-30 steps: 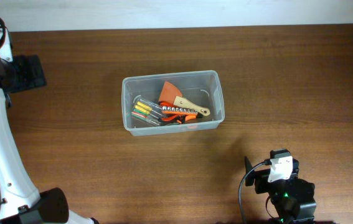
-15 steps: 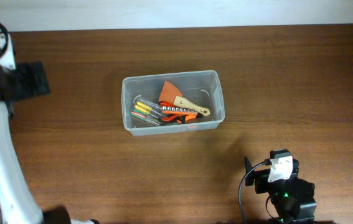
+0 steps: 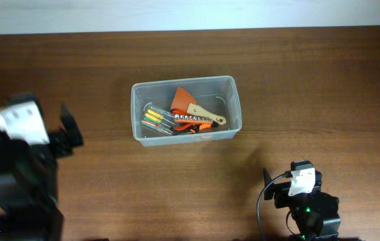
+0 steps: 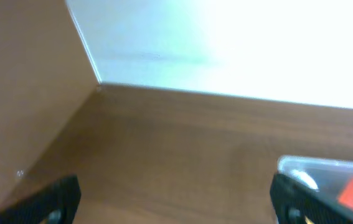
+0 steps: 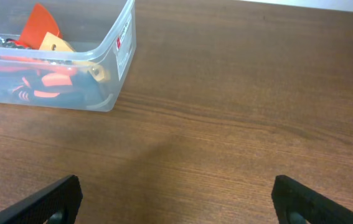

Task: Pack container

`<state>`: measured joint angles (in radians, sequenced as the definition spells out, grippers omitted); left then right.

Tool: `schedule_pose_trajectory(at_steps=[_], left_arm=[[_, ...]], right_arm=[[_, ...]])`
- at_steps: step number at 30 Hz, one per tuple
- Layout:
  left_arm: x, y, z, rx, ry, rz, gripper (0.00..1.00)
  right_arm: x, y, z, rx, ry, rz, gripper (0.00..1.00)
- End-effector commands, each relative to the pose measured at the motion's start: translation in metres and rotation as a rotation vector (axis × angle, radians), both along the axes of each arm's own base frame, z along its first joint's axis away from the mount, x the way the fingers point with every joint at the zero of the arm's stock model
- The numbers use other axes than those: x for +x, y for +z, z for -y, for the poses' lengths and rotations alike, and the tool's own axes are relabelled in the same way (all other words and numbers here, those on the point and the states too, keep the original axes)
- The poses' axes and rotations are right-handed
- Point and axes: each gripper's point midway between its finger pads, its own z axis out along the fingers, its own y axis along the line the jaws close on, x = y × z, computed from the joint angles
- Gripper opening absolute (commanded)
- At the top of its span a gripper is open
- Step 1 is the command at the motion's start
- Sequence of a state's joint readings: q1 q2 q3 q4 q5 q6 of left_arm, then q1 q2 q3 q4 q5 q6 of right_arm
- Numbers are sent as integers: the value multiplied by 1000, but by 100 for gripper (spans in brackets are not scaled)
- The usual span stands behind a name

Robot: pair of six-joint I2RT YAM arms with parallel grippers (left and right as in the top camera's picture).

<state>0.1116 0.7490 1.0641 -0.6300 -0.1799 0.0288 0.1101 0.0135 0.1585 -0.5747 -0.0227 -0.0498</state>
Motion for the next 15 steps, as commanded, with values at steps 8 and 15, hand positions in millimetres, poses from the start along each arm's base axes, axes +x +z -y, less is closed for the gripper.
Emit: schedule_pose_trajectory(at_steps=[8,15], left_arm=[[-36,-135,24,-22,-90,-21,99],[-35,-197,36,-48,-158,-36,99]], right_arm=[[0,-1,4,1,-21,2,98],[0,-1,4,1,-21,2,98]])
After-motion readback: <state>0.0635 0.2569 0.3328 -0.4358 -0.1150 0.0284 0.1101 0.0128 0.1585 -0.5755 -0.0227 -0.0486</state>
